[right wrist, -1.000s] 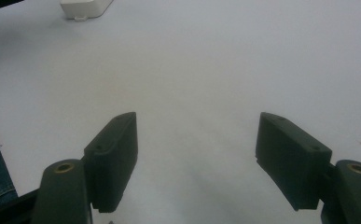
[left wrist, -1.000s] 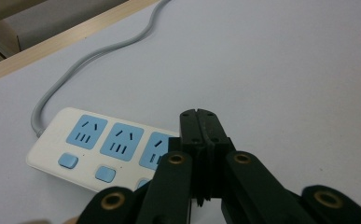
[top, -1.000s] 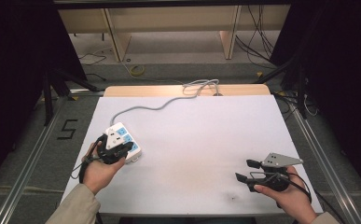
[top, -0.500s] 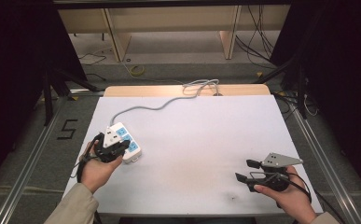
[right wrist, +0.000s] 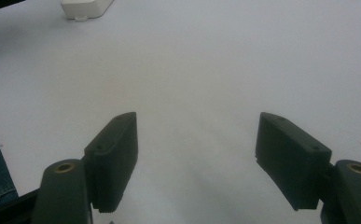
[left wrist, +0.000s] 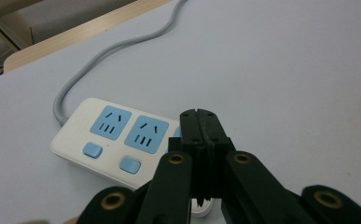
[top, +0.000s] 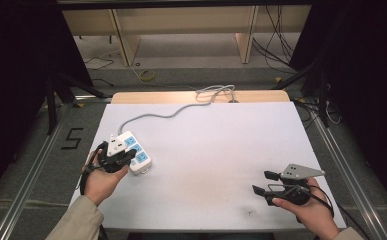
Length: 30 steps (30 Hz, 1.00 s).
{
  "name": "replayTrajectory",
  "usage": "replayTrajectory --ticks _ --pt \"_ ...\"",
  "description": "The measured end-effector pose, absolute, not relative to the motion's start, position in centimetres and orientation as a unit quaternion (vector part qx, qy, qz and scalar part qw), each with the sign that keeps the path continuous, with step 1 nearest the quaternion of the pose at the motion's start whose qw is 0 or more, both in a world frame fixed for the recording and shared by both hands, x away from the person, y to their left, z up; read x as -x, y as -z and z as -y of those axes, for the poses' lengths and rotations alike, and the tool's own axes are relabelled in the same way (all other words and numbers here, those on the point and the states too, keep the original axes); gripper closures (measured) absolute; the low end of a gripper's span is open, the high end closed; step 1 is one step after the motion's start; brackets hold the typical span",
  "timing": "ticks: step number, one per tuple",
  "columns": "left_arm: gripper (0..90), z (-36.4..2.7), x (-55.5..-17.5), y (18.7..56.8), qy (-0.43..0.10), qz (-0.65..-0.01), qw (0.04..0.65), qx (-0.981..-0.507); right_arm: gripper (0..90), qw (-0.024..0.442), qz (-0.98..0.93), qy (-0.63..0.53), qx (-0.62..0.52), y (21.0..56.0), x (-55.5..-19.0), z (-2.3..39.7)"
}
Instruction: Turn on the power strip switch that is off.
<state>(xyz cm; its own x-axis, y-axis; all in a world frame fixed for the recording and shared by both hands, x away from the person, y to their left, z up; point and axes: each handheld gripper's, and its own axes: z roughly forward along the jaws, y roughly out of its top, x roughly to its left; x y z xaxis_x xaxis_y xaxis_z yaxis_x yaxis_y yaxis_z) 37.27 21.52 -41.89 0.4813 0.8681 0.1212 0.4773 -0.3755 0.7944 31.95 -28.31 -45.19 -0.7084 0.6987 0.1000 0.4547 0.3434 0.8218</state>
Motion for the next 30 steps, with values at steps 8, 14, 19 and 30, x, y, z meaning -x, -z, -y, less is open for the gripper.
replayTrajectory --ticks 8,14,19,30 --pt "89.9 -22.0 -37.4 41.9 -0.274 -0.435 0.356 -0.780 30.5 0.135 -0.809 -0.448 -0.357 45.2 -31.9 28.3" --pt "89.9 -22.1 -37.6 42.0 -0.275 -0.438 0.353 -0.779 30.5 0.135 -0.808 -0.448 -0.358 45.2 -31.9 28.3" --pt "89.9 -22.4 -37.7 42.0 -0.274 -0.442 0.352 -0.778 30.4 0.134 -0.809 -0.447 -0.358 45.2 -31.9 28.3" --pt "89.9 -22.9 -37.9 42.1 -0.274 -0.448 0.350 -0.776 30.4 0.133 -0.810 -0.446 -0.357 45.2 -31.9 28.2"
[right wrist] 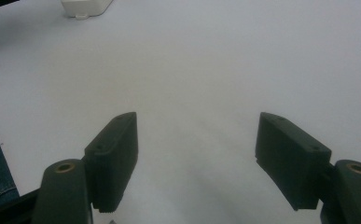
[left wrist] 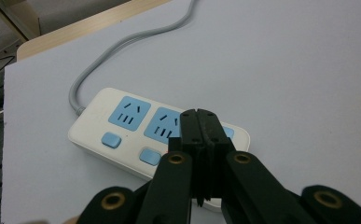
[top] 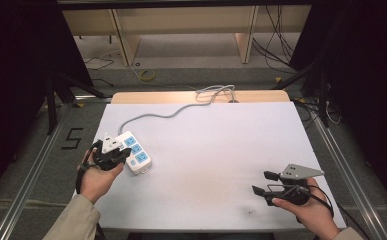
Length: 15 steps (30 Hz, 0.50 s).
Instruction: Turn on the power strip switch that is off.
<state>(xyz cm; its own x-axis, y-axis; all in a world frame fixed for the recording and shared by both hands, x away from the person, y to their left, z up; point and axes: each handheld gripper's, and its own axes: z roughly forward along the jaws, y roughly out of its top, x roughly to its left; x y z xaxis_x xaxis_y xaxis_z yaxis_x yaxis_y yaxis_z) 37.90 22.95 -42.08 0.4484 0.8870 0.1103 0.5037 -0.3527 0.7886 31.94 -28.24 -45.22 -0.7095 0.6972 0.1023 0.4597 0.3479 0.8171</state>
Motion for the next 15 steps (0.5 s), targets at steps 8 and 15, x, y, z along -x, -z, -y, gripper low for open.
replayTrajectory --ticks 8,15 --pt "89.9 -23.40 -38.14 42.21 -0.271 -0.456 0.350 -0.772 30.4 0.134 -0.810 -0.446 -0.357 45.22 -31.95 28.23" --pt "89.9 -23.89 -38.44 42.42 -0.269 -0.465 0.349 -0.768 30.4 0.134 -0.810 -0.446 -0.357 45.22 -31.96 28.23"
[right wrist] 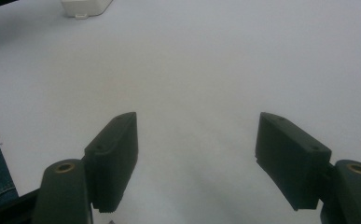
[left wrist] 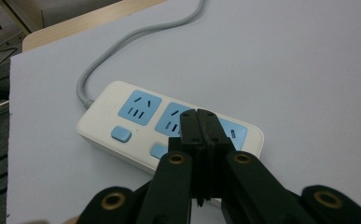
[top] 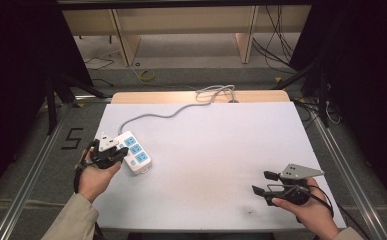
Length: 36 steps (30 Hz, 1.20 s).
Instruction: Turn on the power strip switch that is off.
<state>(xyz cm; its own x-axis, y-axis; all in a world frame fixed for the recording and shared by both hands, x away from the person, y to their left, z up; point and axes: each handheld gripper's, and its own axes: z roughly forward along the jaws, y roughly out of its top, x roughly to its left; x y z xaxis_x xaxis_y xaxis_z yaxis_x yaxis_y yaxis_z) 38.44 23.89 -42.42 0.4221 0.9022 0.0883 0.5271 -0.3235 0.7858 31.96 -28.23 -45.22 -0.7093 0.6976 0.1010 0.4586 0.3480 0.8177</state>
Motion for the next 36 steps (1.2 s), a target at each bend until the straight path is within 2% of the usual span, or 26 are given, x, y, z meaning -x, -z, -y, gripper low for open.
replayTrajectory --ticks 36 --pt "89.9 -25.9 -41.2 43.0 -0.278 -0.498 0.327 -0.754 30.5 0.137 -0.808 -0.446 -0.361 45.2 -32.2 28.4"
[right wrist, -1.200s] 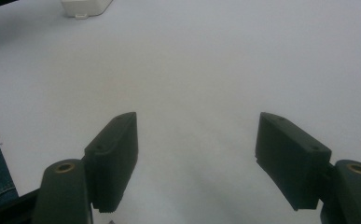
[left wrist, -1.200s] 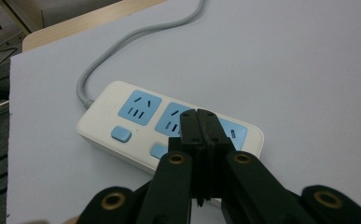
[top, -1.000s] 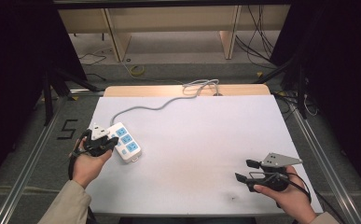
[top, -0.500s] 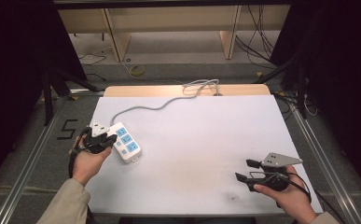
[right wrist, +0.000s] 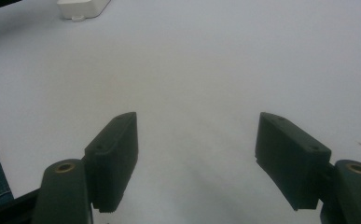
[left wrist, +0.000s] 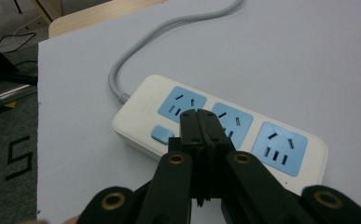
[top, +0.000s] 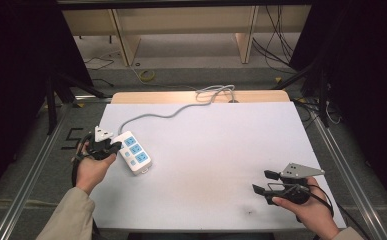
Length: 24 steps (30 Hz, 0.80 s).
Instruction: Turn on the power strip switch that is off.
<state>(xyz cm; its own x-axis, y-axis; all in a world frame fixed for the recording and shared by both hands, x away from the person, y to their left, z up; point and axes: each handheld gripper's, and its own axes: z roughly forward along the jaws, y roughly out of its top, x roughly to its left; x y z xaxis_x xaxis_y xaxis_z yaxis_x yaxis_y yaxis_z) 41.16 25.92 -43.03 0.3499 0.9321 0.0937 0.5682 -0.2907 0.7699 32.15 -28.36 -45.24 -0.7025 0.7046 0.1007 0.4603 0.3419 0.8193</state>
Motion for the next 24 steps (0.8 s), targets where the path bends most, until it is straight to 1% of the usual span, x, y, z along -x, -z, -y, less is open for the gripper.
replayTrajectory --ticks 24 --pt "89.9 -26.7 -43.1 43.6 -0.274 -0.511 0.313 -0.752 30.6 0.137 -0.807 -0.445 -0.363 45.3 -32.1 28.4"
